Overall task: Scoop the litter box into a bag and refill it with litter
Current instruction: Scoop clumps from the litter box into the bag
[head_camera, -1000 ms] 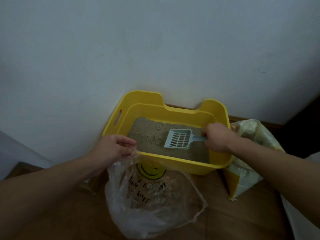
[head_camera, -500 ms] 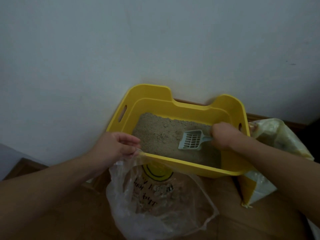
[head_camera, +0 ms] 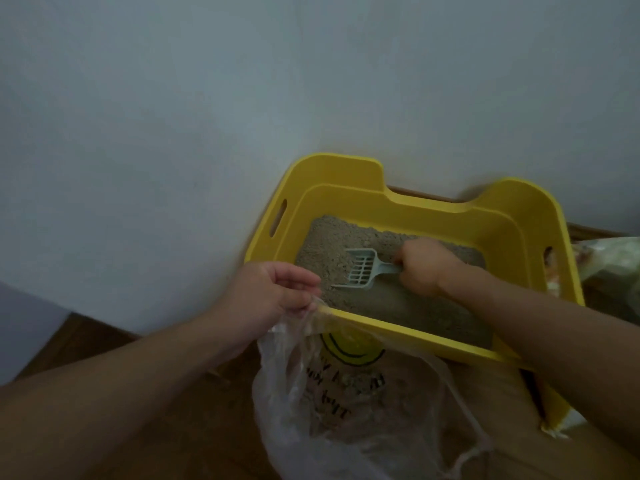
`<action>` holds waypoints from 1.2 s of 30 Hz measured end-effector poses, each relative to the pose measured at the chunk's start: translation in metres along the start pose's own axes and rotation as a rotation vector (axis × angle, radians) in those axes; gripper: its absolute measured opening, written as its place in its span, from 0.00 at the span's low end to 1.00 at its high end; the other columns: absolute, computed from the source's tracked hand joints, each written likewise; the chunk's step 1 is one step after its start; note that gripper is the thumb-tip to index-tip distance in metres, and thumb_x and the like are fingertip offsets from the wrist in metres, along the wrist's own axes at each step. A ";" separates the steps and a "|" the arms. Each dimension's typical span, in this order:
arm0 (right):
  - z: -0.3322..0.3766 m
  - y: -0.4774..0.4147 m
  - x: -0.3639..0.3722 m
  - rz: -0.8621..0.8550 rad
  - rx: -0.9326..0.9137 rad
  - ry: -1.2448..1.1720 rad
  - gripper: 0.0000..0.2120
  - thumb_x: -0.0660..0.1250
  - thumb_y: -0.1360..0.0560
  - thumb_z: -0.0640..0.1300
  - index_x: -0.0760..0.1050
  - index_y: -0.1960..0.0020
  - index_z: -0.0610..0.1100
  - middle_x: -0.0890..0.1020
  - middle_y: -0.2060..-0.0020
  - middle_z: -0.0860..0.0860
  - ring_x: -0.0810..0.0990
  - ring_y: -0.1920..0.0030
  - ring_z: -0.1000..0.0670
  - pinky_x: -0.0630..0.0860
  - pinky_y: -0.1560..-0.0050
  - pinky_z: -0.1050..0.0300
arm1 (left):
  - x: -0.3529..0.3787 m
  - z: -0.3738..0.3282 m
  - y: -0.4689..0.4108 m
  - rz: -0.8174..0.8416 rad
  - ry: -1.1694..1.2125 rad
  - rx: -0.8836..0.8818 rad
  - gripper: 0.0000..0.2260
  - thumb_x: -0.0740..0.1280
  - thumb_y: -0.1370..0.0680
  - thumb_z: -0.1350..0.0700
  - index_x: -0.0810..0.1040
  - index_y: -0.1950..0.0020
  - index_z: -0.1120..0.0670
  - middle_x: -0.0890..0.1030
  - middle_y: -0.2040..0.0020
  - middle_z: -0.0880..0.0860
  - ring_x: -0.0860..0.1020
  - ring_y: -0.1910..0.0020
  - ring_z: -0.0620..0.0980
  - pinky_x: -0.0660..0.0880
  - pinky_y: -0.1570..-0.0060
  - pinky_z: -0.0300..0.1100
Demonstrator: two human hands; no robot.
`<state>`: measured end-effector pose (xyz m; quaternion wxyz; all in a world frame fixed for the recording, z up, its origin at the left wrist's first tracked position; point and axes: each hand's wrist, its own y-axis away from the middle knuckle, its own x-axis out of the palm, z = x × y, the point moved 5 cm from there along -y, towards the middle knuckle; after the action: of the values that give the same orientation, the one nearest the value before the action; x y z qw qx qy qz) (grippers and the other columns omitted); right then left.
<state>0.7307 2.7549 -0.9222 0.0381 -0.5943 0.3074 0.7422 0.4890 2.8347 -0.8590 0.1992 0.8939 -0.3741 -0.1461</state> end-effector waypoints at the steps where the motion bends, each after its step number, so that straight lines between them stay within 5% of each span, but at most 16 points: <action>1: 0.005 -0.005 0.000 0.002 -0.012 -0.017 0.08 0.62 0.27 0.38 0.80 0.53 0.42 0.77 0.65 0.47 0.75 0.64 0.47 0.71 0.66 0.56 | 0.000 0.001 -0.001 0.000 0.001 -0.003 0.11 0.69 0.28 0.74 0.83 0.53 0.60 0.86 0.59 0.58 0.84 0.62 0.51 0.81 0.62 0.39; 10: 0.047 -0.031 0.016 0.052 -0.129 -0.028 0.04 0.63 0.26 0.37 0.75 0.56 0.45 0.76 0.63 0.47 0.74 0.63 0.47 0.69 0.62 0.55 | 0.000 0.002 -0.004 0.025 0.012 -0.004 0.11 0.70 0.28 0.74 0.83 0.53 0.60 0.86 0.59 0.58 0.84 0.63 0.48 0.80 0.63 0.36; 18: 0.031 -0.032 0.017 0.018 -0.170 -0.072 0.11 0.63 0.28 0.38 0.80 0.49 0.45 0.81 0.58 0.46 0.79 0.58 0.45 0.80 0.53 0.47 | -0.002 0.003 -0.004 0.048 0.015 0.005 0.10 0.71 0.29 0.73 0.83 0.53 0.60 0.86 0.57 0.59 0.84 0.61 0.49 0.79 0.63 0.36; 36: -0.014 0.042 -0.015 -0.059 -0.147 -0.144 0.13 0.64 0.29 0.36 0.79 0.47 0.48 0.80 0.56 0.49 0.77 0.55 0.47 0.69 0.60 0.56 | -0.002 -0.002 0.008 -0.042 -0.082 -0.010 0.10 0.70 0.28 0.73 0.83 0.52 0.61 0.86 0.59 0.57 0.84 0.63 0.49 0.78 0.65 0.34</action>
<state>0.7297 2.7185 -0.8927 0.0379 -0.5495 0.2309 0.8021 0.4840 2.8315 -0.8529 0.1853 0.8937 -0.3625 -0.1885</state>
